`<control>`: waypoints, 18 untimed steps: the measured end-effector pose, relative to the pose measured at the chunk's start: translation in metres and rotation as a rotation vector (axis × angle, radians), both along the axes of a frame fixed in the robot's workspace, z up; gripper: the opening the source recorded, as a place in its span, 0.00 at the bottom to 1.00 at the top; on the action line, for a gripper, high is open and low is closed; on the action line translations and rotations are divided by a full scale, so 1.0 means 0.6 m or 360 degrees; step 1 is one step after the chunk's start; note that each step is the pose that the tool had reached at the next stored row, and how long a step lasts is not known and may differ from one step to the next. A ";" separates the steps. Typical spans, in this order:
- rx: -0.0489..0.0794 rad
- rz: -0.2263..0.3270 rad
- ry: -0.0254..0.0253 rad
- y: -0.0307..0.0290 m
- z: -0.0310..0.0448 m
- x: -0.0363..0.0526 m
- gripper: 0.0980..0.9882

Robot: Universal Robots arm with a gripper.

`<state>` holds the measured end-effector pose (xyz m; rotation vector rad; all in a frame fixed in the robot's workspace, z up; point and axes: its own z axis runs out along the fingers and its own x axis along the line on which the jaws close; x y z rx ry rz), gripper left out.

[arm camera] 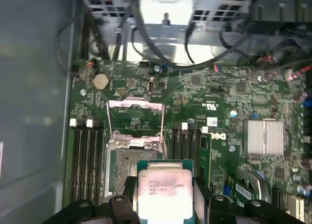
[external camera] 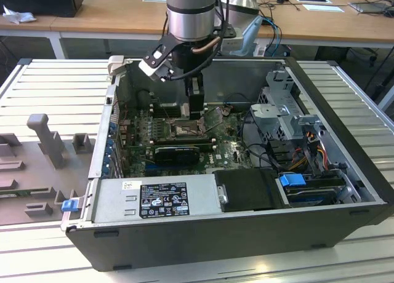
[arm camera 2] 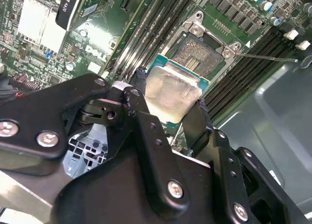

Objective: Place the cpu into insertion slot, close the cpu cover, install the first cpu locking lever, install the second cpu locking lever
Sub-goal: 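Place the cpu into insertion slot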

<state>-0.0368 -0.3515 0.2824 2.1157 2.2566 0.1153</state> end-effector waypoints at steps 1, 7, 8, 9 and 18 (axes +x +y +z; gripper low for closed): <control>0.0000 0.0003 0.00000 0.0001 -0.002 0.000 0.50; 0.0000 0.0003 0.00000 0.0001 -0.006 0.000 0.50; 0.0000 0.0003 -0.00001 0.0001 -0.007 0.000 0.50; 0.0000 0.0003 -0.00001 0.0001 -0.008 0.000 0.50; 0.0000 0.0003 -0.00001 0.0001 -0.014 0.000 0.50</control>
